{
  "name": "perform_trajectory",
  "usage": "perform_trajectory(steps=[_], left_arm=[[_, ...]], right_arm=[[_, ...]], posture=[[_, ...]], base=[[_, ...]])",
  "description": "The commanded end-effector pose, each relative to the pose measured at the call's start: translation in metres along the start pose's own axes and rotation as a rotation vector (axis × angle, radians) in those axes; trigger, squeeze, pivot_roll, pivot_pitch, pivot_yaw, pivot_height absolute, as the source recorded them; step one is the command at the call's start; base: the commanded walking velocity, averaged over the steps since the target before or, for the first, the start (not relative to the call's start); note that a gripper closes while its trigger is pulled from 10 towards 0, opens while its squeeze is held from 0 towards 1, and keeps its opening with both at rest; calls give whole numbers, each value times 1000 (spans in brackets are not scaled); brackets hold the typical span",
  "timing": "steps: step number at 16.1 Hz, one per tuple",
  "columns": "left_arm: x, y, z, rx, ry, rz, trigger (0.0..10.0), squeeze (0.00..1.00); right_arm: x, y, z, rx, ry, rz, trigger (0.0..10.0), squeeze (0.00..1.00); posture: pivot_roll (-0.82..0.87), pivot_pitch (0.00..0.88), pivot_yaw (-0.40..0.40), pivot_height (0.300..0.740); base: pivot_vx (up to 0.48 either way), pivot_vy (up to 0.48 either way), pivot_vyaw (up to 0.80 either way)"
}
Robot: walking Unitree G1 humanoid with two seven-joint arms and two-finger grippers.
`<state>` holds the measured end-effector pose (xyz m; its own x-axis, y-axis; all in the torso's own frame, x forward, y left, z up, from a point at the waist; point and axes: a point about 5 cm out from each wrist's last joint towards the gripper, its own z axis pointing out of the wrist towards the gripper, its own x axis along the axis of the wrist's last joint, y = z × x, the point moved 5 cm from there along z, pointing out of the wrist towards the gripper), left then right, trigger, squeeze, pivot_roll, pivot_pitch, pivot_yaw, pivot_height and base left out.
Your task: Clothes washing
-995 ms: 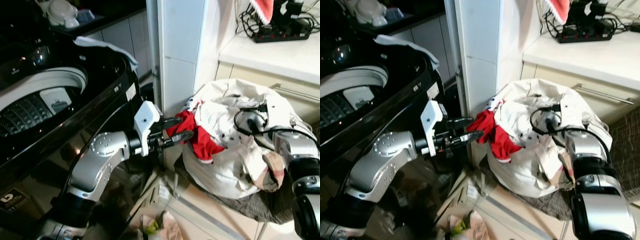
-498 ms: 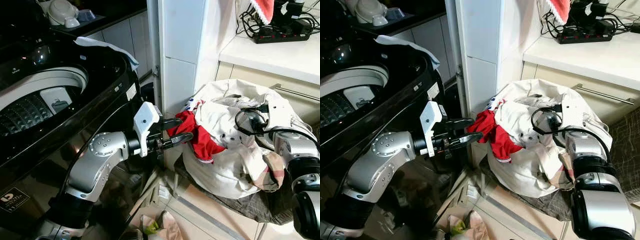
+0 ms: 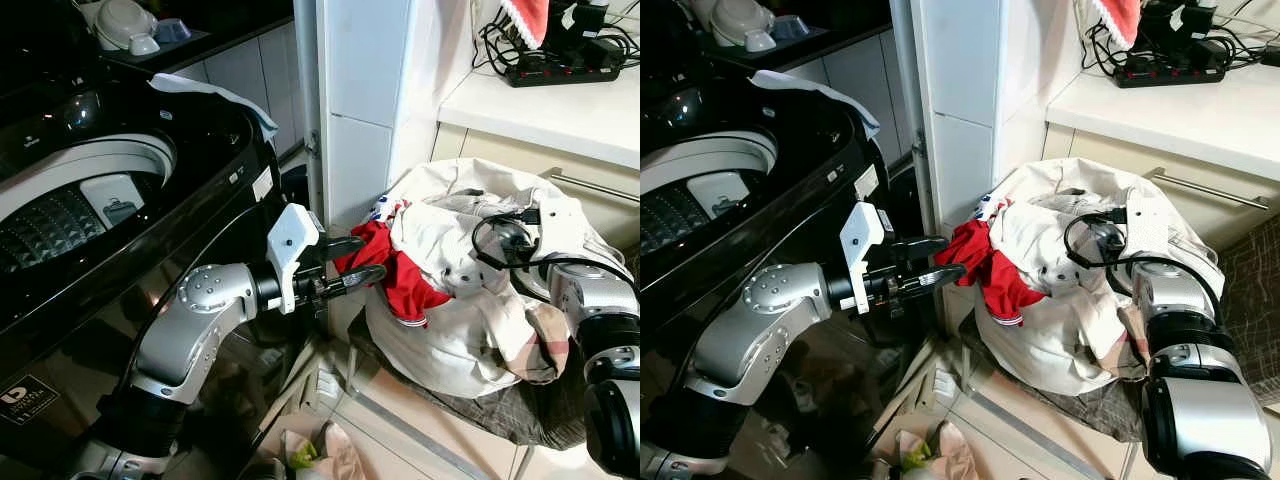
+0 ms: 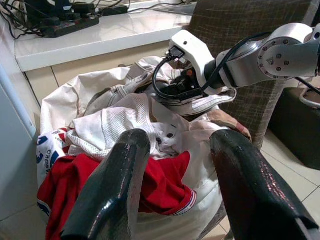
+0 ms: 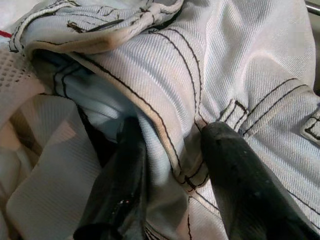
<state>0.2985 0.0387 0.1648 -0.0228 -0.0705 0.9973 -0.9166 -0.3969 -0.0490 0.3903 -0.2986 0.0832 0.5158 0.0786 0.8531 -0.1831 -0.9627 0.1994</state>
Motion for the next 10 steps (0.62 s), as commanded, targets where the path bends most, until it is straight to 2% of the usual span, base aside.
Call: perform_trajectory(steps=[1, 5, 8, 10], left_arm=[[3, -1, -1, 3, 0, 8, 10000, 0], [2, -3, -2, 14, -1, 9, 10000, 0], [2, -4, -1, 18, 2, 10, 10000, 0], [5, -8, 0, 49, 20, 16, 10000, 0]], right_arm=[[8, 2, 0, 2, 11, 24, 0, 0], [29, 2, -4, 16, 71, 34, 0, 0], [57, 6, -12, 33, 146, 107, 0, 0], [82, 8, -22, 49, 223, 112, 0, 0]], posture=[[5, 0, 72, 740], [3, 0, 71, 740], [-3, 0, 67, 740], [-1, 0, 56, 740]], base=[[0, 0, 0], [0, 0, 0], [0, 0, 0], [0, 0, 0]])
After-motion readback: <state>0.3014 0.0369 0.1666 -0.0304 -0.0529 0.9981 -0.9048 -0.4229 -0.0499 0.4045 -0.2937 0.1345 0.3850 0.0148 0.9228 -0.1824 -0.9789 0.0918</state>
